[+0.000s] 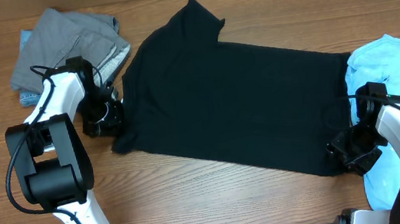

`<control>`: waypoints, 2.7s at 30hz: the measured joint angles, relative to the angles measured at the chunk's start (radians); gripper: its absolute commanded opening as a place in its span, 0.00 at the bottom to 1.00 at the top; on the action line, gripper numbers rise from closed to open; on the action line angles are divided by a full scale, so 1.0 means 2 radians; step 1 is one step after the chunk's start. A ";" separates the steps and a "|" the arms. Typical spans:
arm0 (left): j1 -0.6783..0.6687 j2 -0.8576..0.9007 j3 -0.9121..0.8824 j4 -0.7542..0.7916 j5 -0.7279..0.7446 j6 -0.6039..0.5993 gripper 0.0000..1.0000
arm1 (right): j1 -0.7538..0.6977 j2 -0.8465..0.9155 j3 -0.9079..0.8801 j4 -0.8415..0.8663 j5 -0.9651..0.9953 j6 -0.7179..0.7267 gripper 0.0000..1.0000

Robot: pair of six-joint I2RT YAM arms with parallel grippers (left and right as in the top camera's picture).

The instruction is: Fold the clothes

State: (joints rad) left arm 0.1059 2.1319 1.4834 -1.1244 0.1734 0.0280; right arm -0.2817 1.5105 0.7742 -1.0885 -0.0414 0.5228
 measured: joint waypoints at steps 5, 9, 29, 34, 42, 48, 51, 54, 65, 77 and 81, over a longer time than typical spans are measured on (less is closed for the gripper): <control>0.008 -0.001 -0.004 -0.021 -0.020 -0.018 0.04 | 0.000 -0.001 0.000 0.001 -0.011 -0.002 0.56; 0.031 -0.007 -0.013 -0.035 -0.035 -0.027 0.12 | 0.000 -0.010 0.003 -0.006 -0.016 -0.009 0.56; 0.062 -0.106 -0.003 -0.073 -0.014 -0.032 0.42 | 0.000 -0.109 0.126 -0.045 -0.045 -0.023 0.66; 0.062 -0.110 0.066 -0.111 0.013 -0.017 0.43 | 0.000 -0.055 0.092 -0.058 -0.050 -0.015 0.70; 0.056 -0.178 0.151 -0.132 0.026 -0.010 0.51 | 0.000 0.005 0.008 -0.012 -0.056 0.008 0.62; 0.052 -0.224 0.159 -0.137 0.029 -0.009 0.51 | 0.000 0.005 -0.047 0.024 -0.056 0.039 0.48; 0.052 -0.226 0.159 -0.139 0.029 -0.009 0.51 | 0.000 0.004 -0.052 0.041 -0.069 0.054 0.12; 0.052 -0.226 0.159 -0.139 0.030 -0.009 0.51 | -0.001 0.004 -0.051 0.038 -0.076 0.072 0.04; 0.052 -0.225 0.159 -0.139 0.030 -0.009 0.51 | -0.019 -0.025 -0.013 -0.090 -0.003 0.146 0.20; -0.005 -0.225 0.159 -0.096 0.036 0.027 0.56 | -0.019 -0.119 0.098 -0.115 -0.004 0.109 0.68; -0.044 -0.225 0.159 -0.041 0.036 0.041 0.56 | -0.019 -0.129 0.134 -0.049 -0.044 0.038 0.68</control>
State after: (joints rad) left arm 0.0174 1.6814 1.8008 -1.2068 0.2455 0.1097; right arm -0.3202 1.2526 1.0424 -1.1858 -0.1295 0.5980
